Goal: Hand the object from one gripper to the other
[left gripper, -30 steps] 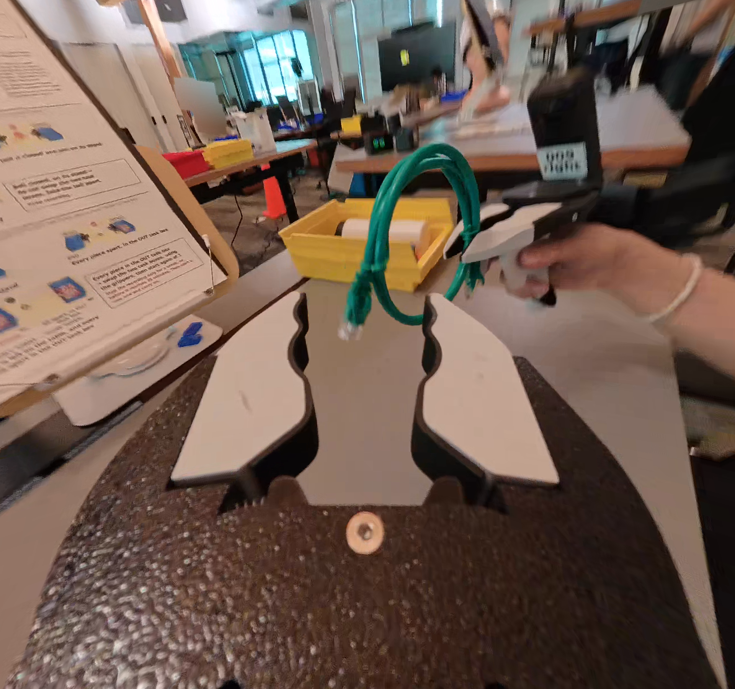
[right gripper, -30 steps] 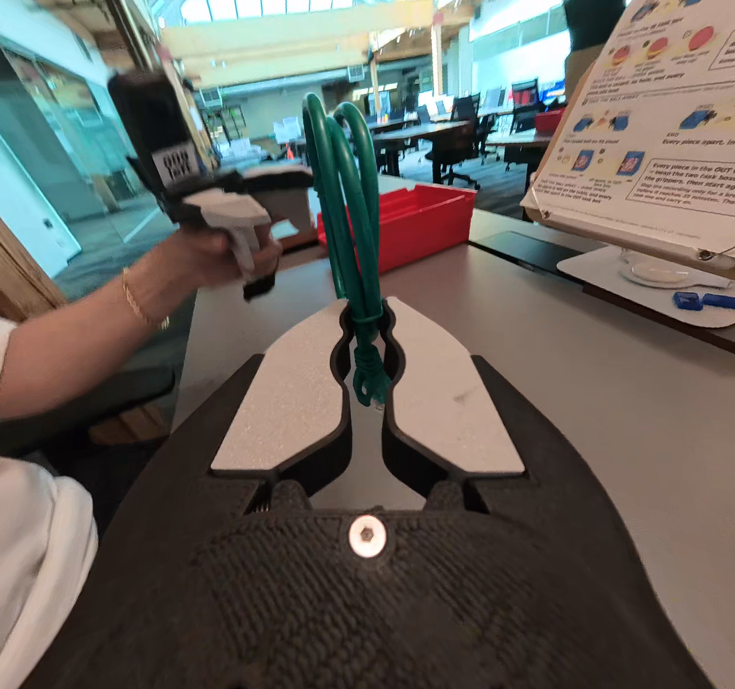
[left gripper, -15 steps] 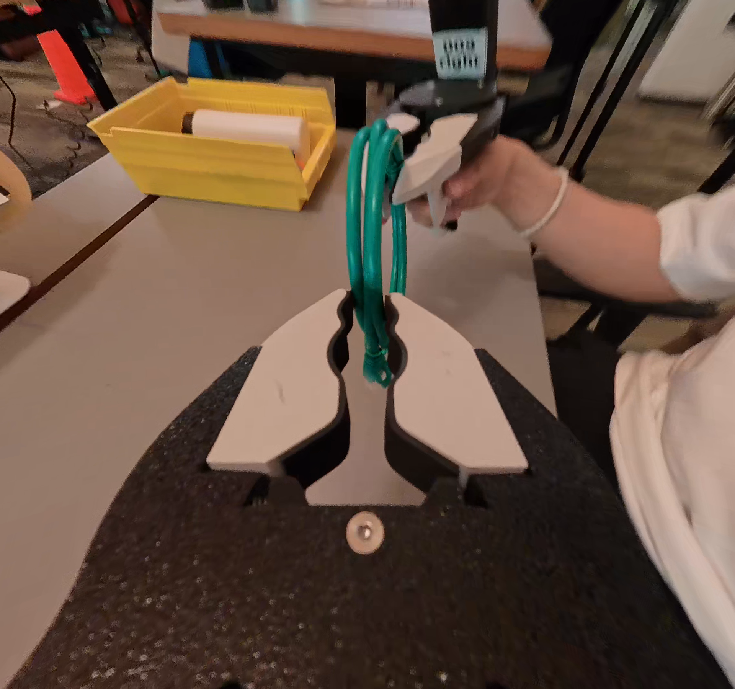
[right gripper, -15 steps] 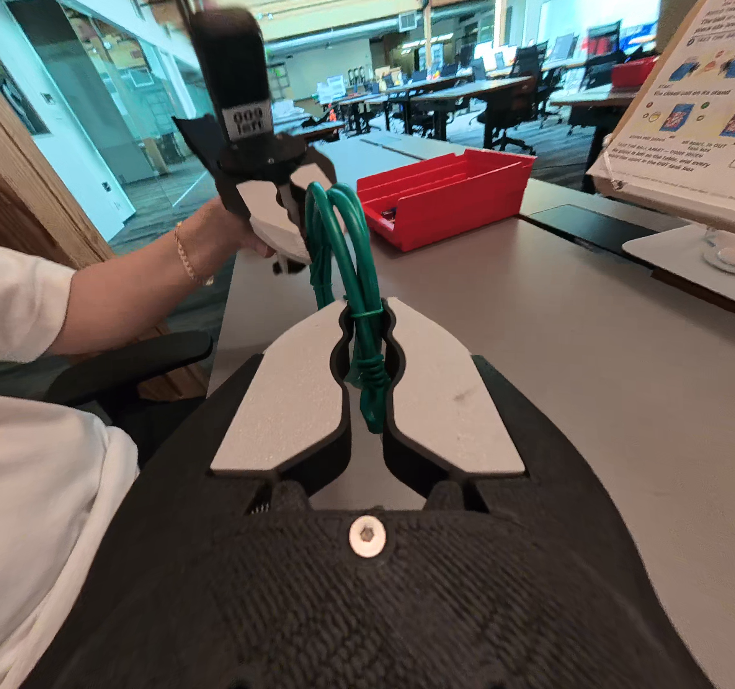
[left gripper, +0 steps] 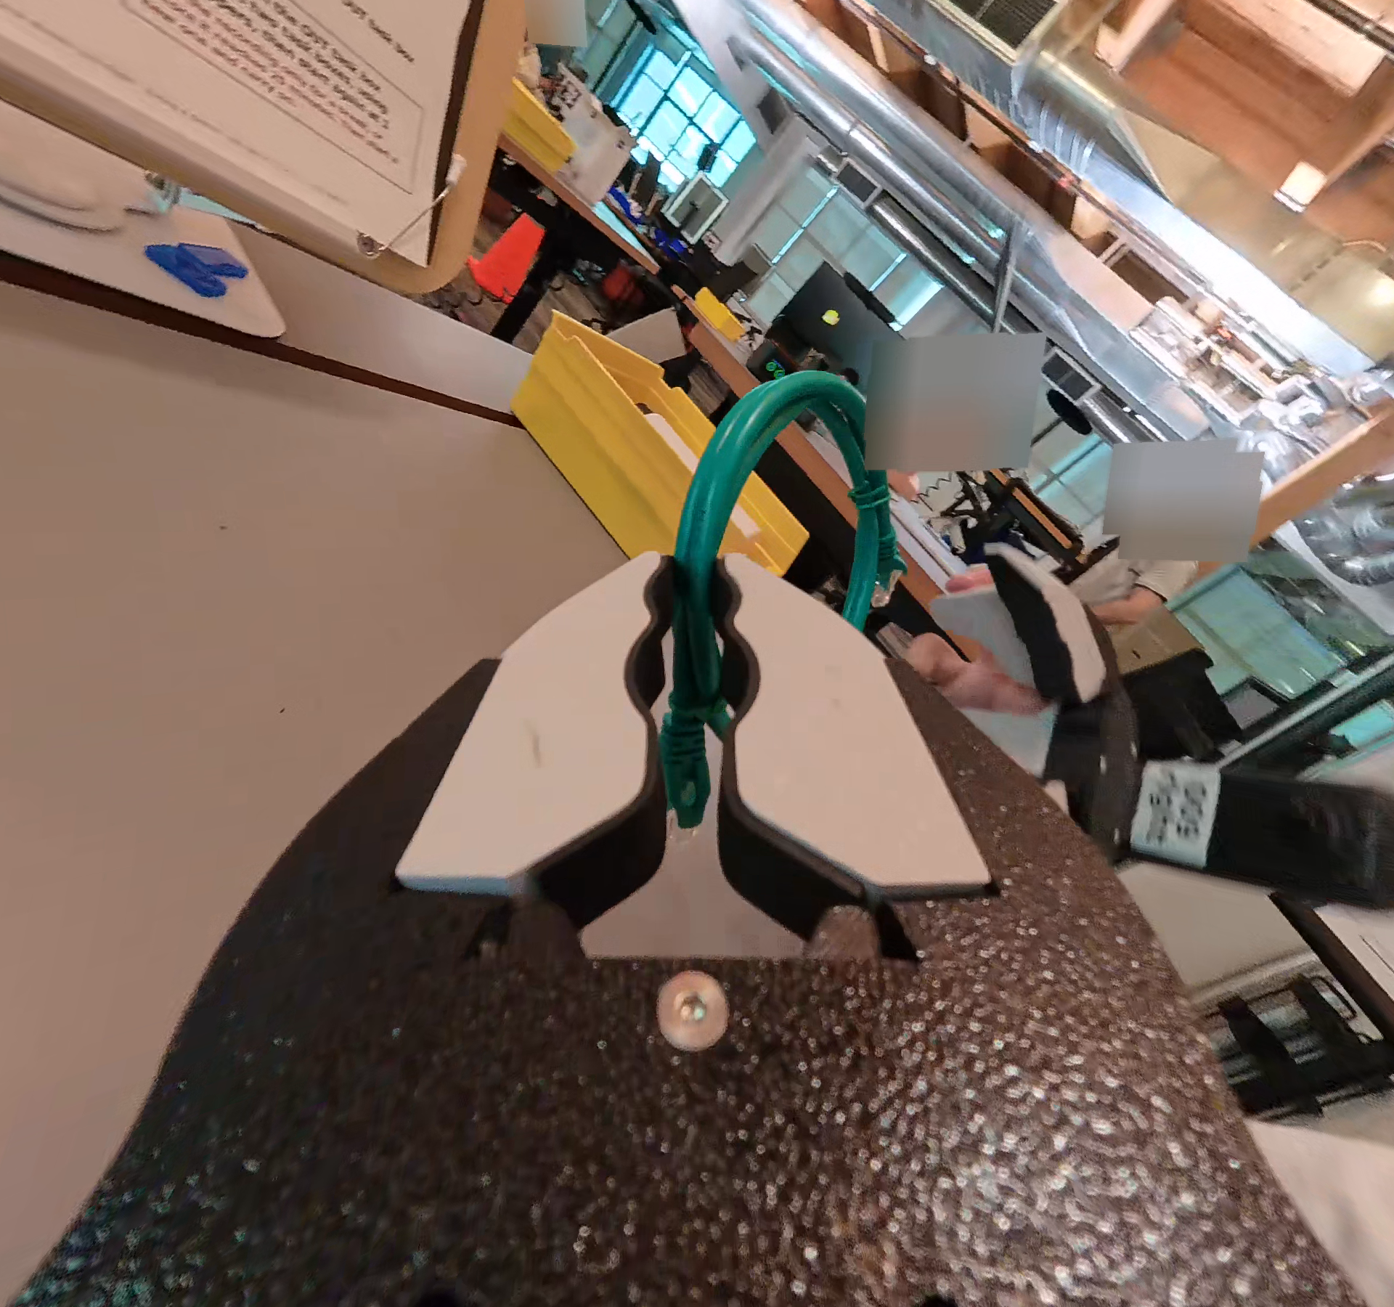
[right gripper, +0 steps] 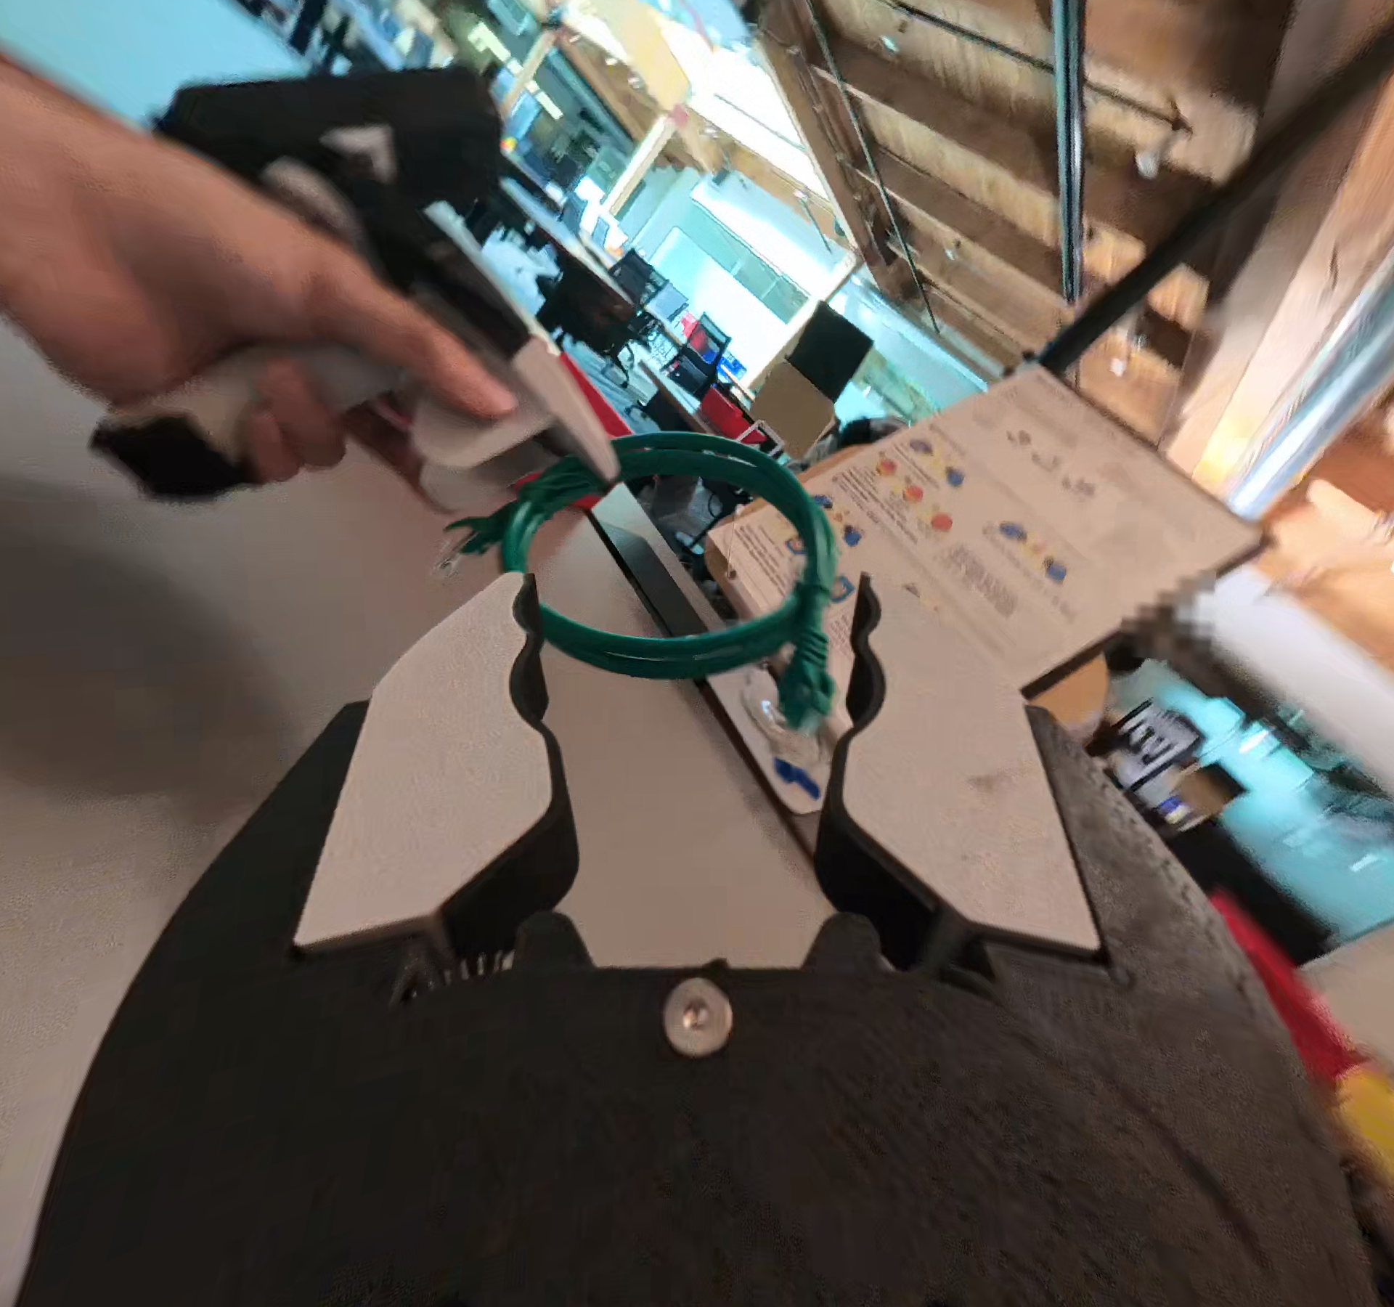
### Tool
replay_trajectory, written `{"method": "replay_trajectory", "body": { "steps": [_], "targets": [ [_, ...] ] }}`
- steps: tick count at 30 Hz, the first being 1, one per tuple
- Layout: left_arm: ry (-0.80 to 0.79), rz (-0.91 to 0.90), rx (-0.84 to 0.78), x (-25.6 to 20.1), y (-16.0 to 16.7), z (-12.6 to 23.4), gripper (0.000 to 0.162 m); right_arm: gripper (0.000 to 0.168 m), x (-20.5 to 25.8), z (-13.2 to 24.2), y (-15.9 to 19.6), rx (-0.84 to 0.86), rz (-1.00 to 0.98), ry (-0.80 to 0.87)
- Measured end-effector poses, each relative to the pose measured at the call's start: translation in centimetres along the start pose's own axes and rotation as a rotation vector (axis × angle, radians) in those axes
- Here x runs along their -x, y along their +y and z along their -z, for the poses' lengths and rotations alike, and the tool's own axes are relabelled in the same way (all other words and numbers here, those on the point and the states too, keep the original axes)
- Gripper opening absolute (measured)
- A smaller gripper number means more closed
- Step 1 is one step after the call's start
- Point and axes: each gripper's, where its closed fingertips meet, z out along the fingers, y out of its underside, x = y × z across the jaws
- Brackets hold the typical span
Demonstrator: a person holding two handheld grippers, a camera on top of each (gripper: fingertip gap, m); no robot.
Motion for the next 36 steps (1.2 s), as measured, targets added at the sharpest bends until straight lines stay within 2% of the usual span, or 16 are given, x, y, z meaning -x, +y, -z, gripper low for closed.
{"method": "replay_trajectory", "body": {
  "steps": [3,5,7,12,15,18,21,24,27,29,31,33,36],
  "targets": [
    [-0.042,0.009,0.028,-0.1,0.4,-0.5,0.010,0.063,3.6,-1.1,0.6,0.023,0.321,-0.056],
    [-0.051,0.007,0.059,-0.4,0.9,-0.9,0.009,0.050,4.4,-1.7,1.8,0.080,0.532,-0.024],
    [-0.063,-0.005,0.080,-0.5,1.4,-1.1,0.009,0.044,4.5,-2.0,2.7,0.128,0.690,0.011],
    [-0.077,-0.023,0.114,-0.6,1.9,-1.3,0.010,0.023,4.4,-2.0,4.7,0.214,0.875,0.007],
    [-0.076,-0.020,0.119,-0.8,1.9,-1.3,0.010,0.013,4.5,-1.9,4.9,0.210,0.956,0.028],
    [-0.072,-0.050,0.116,-1.1,1.7,-1.3,0.011,0.012,4.8,-1.9,4.6,0.195,0.857,0.017],
    [-0.015,-0.130,0.097,-2.4,1.1,-1.2,0.019,0.011,4.8,-1.8,4.1,0.169,0.703,-0.013],
    [0.087,-0.297,0.061,-4.6,-0.1,-0.8,0.047,0.011,4.4,-1.3,3.7,0.145,0.503,-0.067],
    [0.131,-0.630,0.075,-6.2,-0.7,0.3,0.052,0.011,4.0,-0.4,3.2,0.110,0.235,-0.177],
    [0.177,-0.883,0.155,-7.0,0.4,1.0,0.053,0.011,3.8,0.6,2.6,0.070,0.088,-0.256],
    [0.232,-1.109,0.289,-7.2,2.7,1.5,0.062,0.011,3.9,1.6,2.3,0.057,0.004,-0.345],
    [0.260,-1.307,0.386,-6.9,4.6,1.9,0.063,0.011,4.1,2.6,2.2,0.052,-0.061,-0.422],
    [0.217,-1.575,0.409,-6.4,5.4,1.5,0.058,0.011,5.1,3.7,2.2,0.047,-0.121,-0.533]
  ]
}}
